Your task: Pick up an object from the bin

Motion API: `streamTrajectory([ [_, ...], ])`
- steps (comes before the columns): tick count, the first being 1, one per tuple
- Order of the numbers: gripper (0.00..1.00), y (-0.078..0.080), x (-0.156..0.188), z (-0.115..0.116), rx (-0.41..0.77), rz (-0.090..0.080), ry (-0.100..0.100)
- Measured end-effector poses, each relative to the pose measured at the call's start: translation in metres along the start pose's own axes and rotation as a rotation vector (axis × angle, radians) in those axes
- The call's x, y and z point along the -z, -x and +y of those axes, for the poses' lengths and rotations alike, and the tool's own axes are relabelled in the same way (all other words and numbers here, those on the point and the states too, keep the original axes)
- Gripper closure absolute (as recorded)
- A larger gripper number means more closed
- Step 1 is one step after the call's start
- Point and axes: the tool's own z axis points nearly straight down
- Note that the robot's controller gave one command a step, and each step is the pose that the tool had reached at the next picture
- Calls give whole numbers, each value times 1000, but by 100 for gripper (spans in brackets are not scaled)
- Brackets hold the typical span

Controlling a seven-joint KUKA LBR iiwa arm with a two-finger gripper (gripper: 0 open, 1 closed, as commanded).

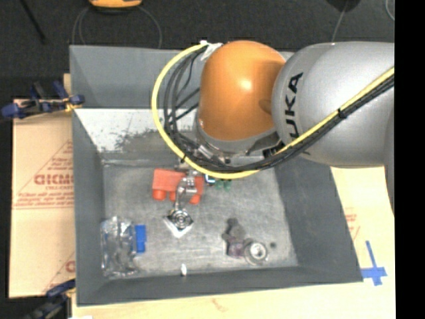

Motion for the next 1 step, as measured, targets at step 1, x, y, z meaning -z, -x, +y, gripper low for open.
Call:
streamTrajectory([
  [1, 100, -34, 71, -23, 184, 3, -2],
])
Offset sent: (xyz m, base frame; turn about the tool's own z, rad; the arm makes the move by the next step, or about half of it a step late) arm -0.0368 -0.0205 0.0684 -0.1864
